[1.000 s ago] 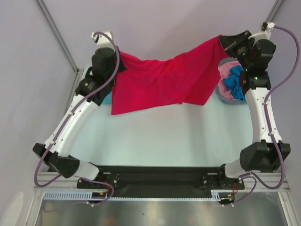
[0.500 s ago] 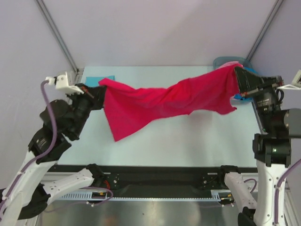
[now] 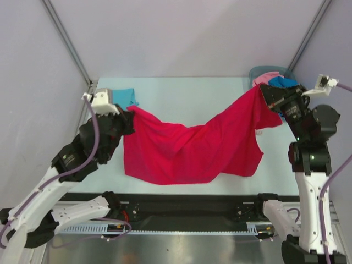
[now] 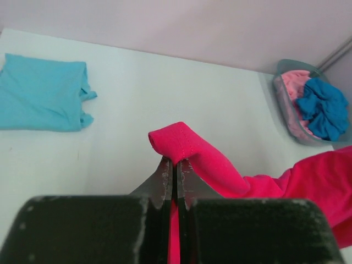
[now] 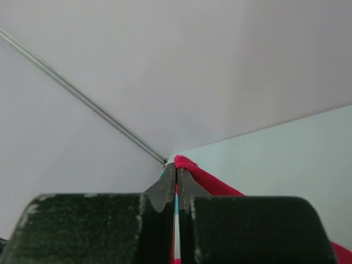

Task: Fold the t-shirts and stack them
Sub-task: Flatten the tshirt out

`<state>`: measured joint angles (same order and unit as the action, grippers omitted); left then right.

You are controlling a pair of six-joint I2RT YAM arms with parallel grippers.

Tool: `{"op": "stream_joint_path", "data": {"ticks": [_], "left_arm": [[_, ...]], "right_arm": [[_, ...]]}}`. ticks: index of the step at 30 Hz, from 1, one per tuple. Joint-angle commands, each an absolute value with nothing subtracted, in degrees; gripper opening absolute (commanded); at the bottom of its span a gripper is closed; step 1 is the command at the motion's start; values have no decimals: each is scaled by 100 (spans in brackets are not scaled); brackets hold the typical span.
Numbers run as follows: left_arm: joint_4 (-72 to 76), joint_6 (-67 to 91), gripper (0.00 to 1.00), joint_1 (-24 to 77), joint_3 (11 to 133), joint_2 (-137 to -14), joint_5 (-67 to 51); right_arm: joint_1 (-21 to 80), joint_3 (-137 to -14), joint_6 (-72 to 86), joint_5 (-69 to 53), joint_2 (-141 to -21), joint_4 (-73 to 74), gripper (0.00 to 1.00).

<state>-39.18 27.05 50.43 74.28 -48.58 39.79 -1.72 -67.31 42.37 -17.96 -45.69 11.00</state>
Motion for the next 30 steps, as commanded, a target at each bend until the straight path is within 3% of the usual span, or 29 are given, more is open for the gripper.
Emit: {"op": "stream_joint_path", "data": {"ticks": [1,7,14,25,27,28,30], "left_arm": [[-2937,2101,0,4285,7962,-5858,3790],[-2145,1671,0,3061,8911,-7861,3033],[-2066,1530,0,2584,10150,-9920,2839],[-1969,1485,0,2276,11153,-11109,2777],[-2030,1485,9,2215,11354,-11275,2672],[-2082,1485,31,2206,11460,-11459,2646],[-2249,1485,50,2180,11697,-11645,2637]], "right_arm": [[-220,-7250,4157,-1828,-5621,213,0],[-290,-7733,4429,-1977,-7117,-694,0],[-220,-8129,4623,-2013,-8708,-1239,0],[-88,-10009,4483,-2417,-11212,-1144,0],[-18,-10256,4395,-2408,-11451,-863,0],[-18,-10387,4316,-2391,-11548,-809,2],[-18,-10406,4298,-2355,-11689,-738,8]]}}
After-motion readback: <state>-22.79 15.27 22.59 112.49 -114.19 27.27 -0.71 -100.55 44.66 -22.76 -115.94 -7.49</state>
